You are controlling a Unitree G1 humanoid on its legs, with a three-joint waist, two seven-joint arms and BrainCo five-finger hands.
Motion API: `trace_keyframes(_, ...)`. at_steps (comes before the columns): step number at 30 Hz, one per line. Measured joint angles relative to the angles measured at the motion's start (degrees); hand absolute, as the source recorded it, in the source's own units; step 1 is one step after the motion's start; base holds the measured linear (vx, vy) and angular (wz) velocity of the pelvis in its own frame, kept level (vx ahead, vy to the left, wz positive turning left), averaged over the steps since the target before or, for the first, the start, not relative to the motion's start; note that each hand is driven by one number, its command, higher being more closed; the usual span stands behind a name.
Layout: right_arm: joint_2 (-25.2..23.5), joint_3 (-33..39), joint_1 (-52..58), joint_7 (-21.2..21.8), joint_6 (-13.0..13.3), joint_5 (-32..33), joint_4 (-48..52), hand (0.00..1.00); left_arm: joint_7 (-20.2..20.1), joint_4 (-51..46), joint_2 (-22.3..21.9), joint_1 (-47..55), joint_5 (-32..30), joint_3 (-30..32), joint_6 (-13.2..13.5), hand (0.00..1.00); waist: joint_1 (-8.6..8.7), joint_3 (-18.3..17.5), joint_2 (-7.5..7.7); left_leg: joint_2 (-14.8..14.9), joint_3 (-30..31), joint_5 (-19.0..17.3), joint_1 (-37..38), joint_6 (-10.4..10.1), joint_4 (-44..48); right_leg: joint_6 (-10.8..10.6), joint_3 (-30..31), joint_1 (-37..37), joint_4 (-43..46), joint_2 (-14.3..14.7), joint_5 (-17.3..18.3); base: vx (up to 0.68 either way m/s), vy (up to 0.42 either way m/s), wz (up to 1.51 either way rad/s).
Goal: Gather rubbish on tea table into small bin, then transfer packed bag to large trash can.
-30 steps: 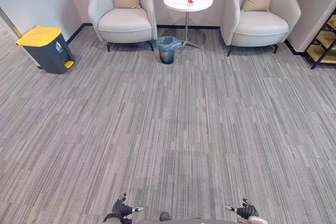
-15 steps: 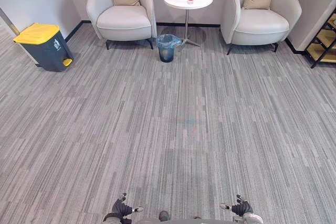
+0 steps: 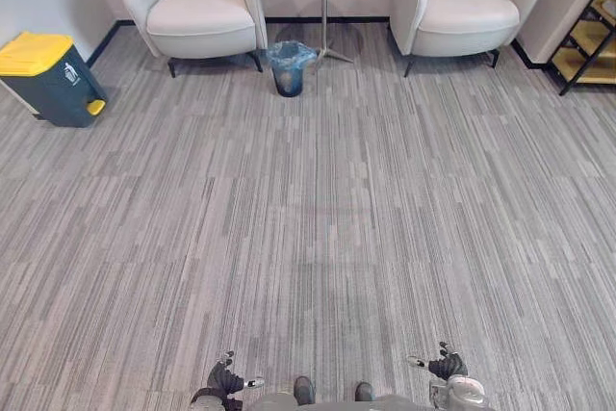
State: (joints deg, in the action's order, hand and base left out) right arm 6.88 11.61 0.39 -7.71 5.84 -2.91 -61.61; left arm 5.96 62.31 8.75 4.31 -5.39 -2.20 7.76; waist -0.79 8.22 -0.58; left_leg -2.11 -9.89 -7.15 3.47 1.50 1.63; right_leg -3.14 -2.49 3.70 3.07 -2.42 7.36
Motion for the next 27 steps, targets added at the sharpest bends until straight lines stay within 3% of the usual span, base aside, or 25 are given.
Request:
trace_keyframes(3,0.4,1.7,-0.2,-0.3,0.0,0.0,0.2,0.00,0.5,0.0,-0.1,-0.6,0.0,0.0,0.0,0.00,-0.02,0.1,-0.22,0.0,-1.4,-3.6,-1.8,0.4,4.2,-1.1,1.1,-3.1,5.6,-0.6,3.3,0.15,0.058,-0.28)
trace_keyframes(6,0.3,2.1,-0.5,-1.1,0.0,0.0,0.2,0.00,0.5,-0.1,0.0,-1.3,0.1,-0.8,0.0,0.00,0.13,0.7,-0.52,-0.5,-2.6,-5.8,-1.4,-0.2,7.1,-4.6,0.5,-8.4,19.5,-2.2,7.1,0.17,0.080,-0.12)
trace_keyframes(8,0.3,2.1,-0.4,-1.1,-0.1,0.0,0.2,0.00,0.6,-0.1,0.1,-1.9,0.1,-1.7,0.1,0.00,0.20,1.6,-0.63,-1.0,-2.6,-6.1,0.3,0.2,7.4,-5.0,-0.5,-11.7,30.0,-3.5,7.1,0.15,0.065,0.14)
trace_keyframes(9,0.2,2.1,-0.4,-1.1,-0.1,0.0,0.2,0.00,0.6,-0.2,0.3,-2.3,0.3,-2.7,0.2,0.00,0.34,2.3,-1.09,-1.1,-1.8,-7.3,1.9,2.2,7.4,-5.4,-1.9,-15.7,39.7,-4.4,6.3,0.25,0.037,0.28)
trace_keyframes(11,-0.1,2.0,-0.9,-1.0,-0.2,0.0,0.1,0.00,0.6,-0.3,0.6,-3.4,0.4,-3.3,0.2,0.00,0.87,3.5,-1.01,-1.2,-0.5,-9.0,4.1,2.8,7.3,-4.0,-4.1,-19.6,47.6,-5.8,9.3,0.24,-0.001,0.33)
trace_keyframes(12,0.0,2.0,-1.2,-1.0,-0.2,0.0,0.2,0.00,0.6,-0.6,0.6,-3.9,0.4,-3.3,0.2,0.00,1.50,4.3,-1.84,-0.9,0.5,-9.1,5.1,2.7,7.0,-2.0,-5.8,-21.4,47.7,-6.0,10.7,0.25,-0.043,0.37)
trace_keyframes(14,0.7,2.0,-2.0,-1.1,-0.2,0.0,0.6,0.00,0.6,-1.0,0.2,-4.2,0.4,-3.3,0.1,0.00,2.36,5.2,-2.80,0.5,1.1,-9.7,6.8,1.5,6.6,-1.2,-8.8,-24.2,44.2,-5.6,11.6,0.31,-0.075,0.26)
trace_keyframes(16,1.9,1.6,-2.5,-1.1,-0.1,0.0,1.9,0.00,0.7,-1.1,-0.7,-4.8,0.7,-3.2,0.1,0.00,2.76,6.5,-4.80,3.2,1.0,-11.0,8.7,-0.7,6.4,0.7,-10.5,-28.3,36.1,-3.4,9.6,0.32,-0.108,0.04)
trace_keyframes(17,2.0,0.8,-2.2,-1.1,0.1,0.0,2.5,0.00,0.6,-1.0,-0.3,-4.6,0.7,-3.3,0.2,0.00,2.92,6.3,-4.25,3.2,0.9,-11.5,9.7,-2.3,6.4,1.7,-10.5,-28.9,27.0,-2.3,2.7,0.33,-0.104,0.04)
trace_keyframes(18,1.9,0.4,-1.9,-1.1,0.1,-0.1,2.3,0.00,0.6,-1.0,-0.1,-4.4,0.8,-3.3,0.2,0.00,3.01,6.2,-3.25,2.9,1.1,-12.0,10.3,-3.3,6.5,3.3,-10.2,-29.0,23.6,-2.6,-2.5,0.47,-0.167,0.10)
trace_keyframes(19,2.8,0.5,-1.7,-1.1,-0.1,0.0,2.0,0.00,0.6,-0.7,-1.3,-4.5,0.8,-2.9,0.1,0.00,3.10,6.5,-4.72,4.6,1.7,-13.1,11.8,-4.9,7.2,6.0,-11.2,-29.0,26.7,-2.0,-3.9,0.63,-0.255,0.09)
trace_keyframes(21,2.9,0.8,-2.1,-1.3,-0.1,0.0,2.2,0.00,0.5,-0.8,-2.2,-5.6,0.8,-2.6,0.3,0.00,3.23,6.3,-4.97,6.1,1.9,-10.9,9.5,-8.2,12.7,7.3,-12.0,-28.0,26.7,-1.3,-0.9,0.62,-0.275,0.10)
trace_keyframes(22,2.9,0.8,-2.0,-1.2,-0.1,0.0,1.9,0.00,0.5,-1.0,-3.0,-5.9,0.8,-2.3,0.4,0.00,3.24,6.3,-5.10,7.0,2.2,-8.1,6.3,-9.2,20.7,7.7,-12.4,-25.0,24.9,-0.7,0.1,0.51,-0.234,0.23)
trace_keyframes(24,2.9,-1.4,-1.1,-1.3,-0.1,0.1,1.5,0.00,0.5,-1.0,-3.8,-5.5,0.8,-1.4,0.4,0.00,3.58,6.5,-5.21,9.5,3.6,2.1,0.8,-7.9,38.5,7.7,-13.6,-16.4,18.6,0.4,0.7,0.48,-0.197,0.26)
trace_keyframes(25,2.7,-2.2,-0.4,-1.4,0.0,0.3,1.4,0.00,0.4,-1.1,-3.9,-5.4,0.9,-0.7,0.4,0.00,3.03,6.8,-4.80,12.3,2.3,1.7,-3.0,-7.0,49.8,7.8,-13.7,-10.6,14.7,1.3,0.8,0.41,-0.145,0.09)
trace_keyframes(26,2.6,-2.6,-0.4,-1.4,0.1,0.7,1.2,0.00,0.4,-1.1,-3.9,-5.3,1.4,0.2,0.4,0.00,2.74,6.9,-4.55,15.1,-0.2,0.2,-6.3,-4.6,57.0,7.9,-13.6,-6.1,11.7,1.9,0.8,0.40,-0.140,-0.04)
trace_keyframes(27,2.6,-2.4,-0.6,-1.4,0.1,0.8,1.2,0.00,0.4,-1.1,-4.0,-5.3,1.4,0.7,0.4,0.00,2.25,6.9,-4.49,16.4,-1.7,-0.5,-8.5,-3.6,59.2,7.9,-13.3,-3.9,10.1,2.1,0.8,0.42,-0.125,-0.16)
